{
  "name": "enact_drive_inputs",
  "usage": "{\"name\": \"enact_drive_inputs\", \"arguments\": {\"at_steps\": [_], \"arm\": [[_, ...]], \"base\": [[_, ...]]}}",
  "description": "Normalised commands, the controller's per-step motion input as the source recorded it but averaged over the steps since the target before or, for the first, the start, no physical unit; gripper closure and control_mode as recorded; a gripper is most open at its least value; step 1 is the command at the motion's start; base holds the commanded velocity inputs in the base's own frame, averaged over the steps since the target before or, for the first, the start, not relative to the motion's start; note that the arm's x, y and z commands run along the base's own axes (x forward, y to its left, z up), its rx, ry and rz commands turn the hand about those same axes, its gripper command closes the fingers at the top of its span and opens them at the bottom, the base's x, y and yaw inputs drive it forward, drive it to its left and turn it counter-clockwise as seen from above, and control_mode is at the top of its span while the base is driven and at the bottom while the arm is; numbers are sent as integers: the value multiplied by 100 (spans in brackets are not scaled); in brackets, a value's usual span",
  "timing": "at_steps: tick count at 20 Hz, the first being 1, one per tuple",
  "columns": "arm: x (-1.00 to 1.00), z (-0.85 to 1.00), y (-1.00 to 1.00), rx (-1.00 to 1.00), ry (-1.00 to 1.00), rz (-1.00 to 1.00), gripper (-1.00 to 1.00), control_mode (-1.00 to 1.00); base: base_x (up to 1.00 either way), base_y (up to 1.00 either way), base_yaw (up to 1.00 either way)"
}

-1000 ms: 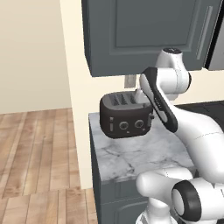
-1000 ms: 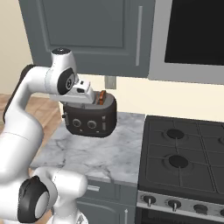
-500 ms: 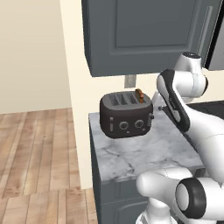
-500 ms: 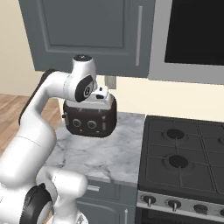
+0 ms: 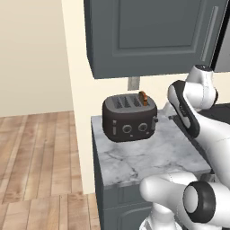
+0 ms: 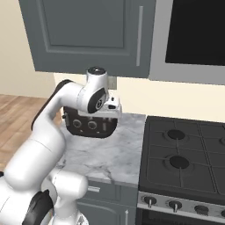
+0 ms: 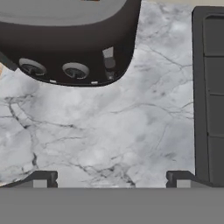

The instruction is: Start the toaster. Once the lever pops up, take the bread to the plate on the dining counter.

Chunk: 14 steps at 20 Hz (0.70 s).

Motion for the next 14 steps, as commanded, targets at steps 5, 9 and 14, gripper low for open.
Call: {"name": "enact_drive_inputs", "arguments": {"at_steps": [5, 9, 14], "arm": [[25, -40, -1, 0, -14, 7, -100, -100], [23, -32, 0, 0, -21, 10, -100, -100], [27, -16, -5, 2, -17, 8, -100, -100]], "base": [[0, 0, 0], [0, 0, 0], [0, 0, 0]]}}
